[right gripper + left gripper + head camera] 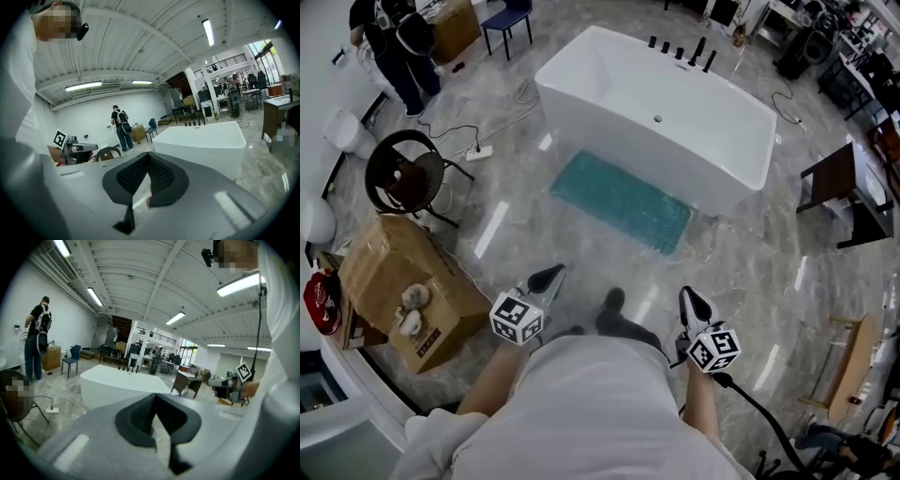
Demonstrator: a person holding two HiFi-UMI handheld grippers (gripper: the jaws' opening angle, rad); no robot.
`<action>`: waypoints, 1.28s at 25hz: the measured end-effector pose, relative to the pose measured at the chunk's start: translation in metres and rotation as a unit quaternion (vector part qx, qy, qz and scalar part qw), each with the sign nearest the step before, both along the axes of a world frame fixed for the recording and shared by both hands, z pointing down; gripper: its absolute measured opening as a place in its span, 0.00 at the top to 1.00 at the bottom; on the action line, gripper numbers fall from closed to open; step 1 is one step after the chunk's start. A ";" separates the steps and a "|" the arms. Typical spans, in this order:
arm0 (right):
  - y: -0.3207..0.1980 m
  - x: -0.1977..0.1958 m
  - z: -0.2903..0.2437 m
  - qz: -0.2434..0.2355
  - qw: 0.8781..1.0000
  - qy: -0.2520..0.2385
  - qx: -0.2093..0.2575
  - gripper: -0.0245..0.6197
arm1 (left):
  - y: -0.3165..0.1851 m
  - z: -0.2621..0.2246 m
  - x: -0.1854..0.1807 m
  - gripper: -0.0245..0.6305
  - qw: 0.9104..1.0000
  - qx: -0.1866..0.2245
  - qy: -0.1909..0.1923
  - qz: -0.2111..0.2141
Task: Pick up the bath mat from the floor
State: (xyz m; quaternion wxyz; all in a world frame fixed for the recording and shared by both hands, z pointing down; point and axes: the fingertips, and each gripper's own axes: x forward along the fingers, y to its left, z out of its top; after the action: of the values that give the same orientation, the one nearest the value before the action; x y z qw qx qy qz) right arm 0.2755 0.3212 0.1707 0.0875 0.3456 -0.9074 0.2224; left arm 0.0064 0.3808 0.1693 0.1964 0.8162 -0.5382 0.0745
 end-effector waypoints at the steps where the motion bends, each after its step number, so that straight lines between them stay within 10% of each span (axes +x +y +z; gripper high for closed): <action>1: -0.011 0.001 0.002 -0.005 1.000 0.004 -0.001 0.95 | -0.011 0.001 0.001 0.96 1.000 -0.002 -0.003 -0.004; 18: -0.159 0.018 0.035 -0.018 0.999 0.018 -0.028 0.95 | -0.135 0.017 0.007 0.96 0.998 -0.023 -0.022 -0.051; 32: -0.241 -0.070 0.039 0.087 0.994 -0.039 -0.047 0.96 | -0.265 0.018 -0.092 0.96 0.999 0.001 -0.048 0.021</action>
State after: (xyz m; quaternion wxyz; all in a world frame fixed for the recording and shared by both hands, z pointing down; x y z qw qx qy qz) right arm 0.2060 0.0800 0.2096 0.0486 0.4099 -0.8651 0.2850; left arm -0.0856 0.1162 0.1871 0.1684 0.8231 -0.5296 0.1172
